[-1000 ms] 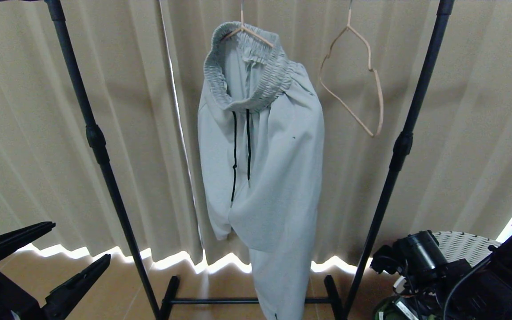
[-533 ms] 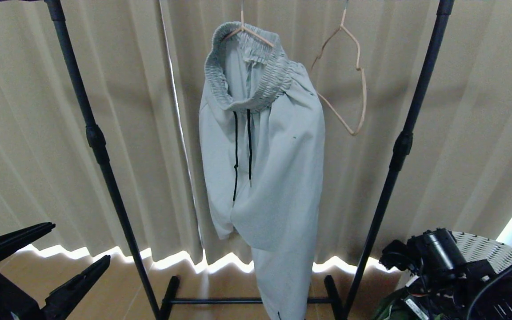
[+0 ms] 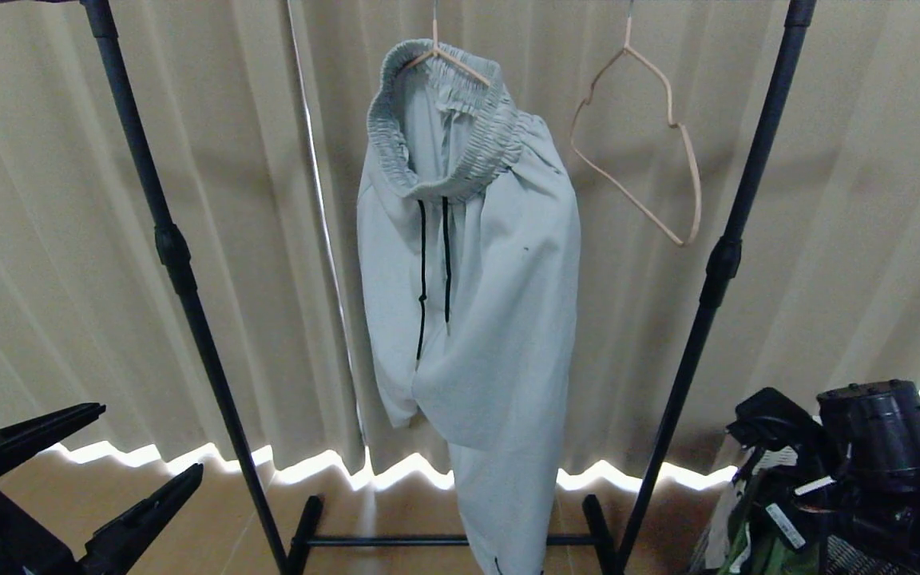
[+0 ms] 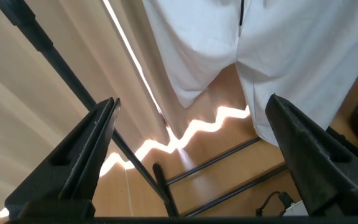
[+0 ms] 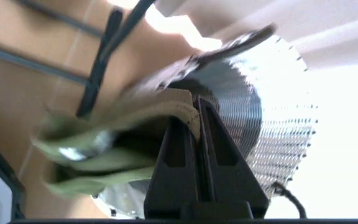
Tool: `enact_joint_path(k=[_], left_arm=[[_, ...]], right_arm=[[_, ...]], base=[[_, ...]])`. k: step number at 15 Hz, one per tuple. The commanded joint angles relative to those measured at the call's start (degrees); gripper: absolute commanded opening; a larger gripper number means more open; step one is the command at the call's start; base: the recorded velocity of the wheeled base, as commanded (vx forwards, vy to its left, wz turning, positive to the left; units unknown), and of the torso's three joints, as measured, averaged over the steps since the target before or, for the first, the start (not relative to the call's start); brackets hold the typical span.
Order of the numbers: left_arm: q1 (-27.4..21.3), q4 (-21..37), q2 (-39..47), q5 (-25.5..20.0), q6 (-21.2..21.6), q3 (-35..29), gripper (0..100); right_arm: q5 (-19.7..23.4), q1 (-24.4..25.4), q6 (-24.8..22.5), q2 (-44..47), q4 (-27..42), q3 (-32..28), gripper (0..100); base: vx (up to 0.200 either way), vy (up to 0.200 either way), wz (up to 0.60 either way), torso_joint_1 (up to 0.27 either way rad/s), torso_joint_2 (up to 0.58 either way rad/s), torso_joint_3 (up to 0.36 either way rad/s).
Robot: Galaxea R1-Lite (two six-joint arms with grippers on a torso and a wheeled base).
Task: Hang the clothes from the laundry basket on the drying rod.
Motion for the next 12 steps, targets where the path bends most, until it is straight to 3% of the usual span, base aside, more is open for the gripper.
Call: enact_joint_path(k=[1, 4, 9, 12], left_arm=[[-0.17, -0.04, 0.03, 0.01, 0.10, 0.01, 100], [-0.35, -0.04, -0.41, 0.01, 0.10, 0.01, 100], [-0.35, -0.04, -1.11, 0.01, 0.19, 0.01, 100], [-0.52, -0.04, -1.20, 0.01, 0.01, 0.89, 100]], right_arm=[[0.19, 0.02, -0.03, -7.76, -0.44, -0.24, 0], [0.19, 0.02, -0.03, -11.01, -0.53, -1.29, 0], [0.63, 0.37, -0.03, -11.54, -0.53, -4.55, 0], [4.85, 0.37, -0.12, -11.19, -0.53, -6.92, 0]], base=[[0.000, 0.000, 0.00, 0.000, 0.00, 0.000], [0.000, 0.000, 0.00, 0.000, 0.00, 0.000], [-0.200, 0.000, 0.00, 0.003, 0.00, 0.001], [-0.200, 0.000, 0.00, 0.004, 0.01, 0.005]])
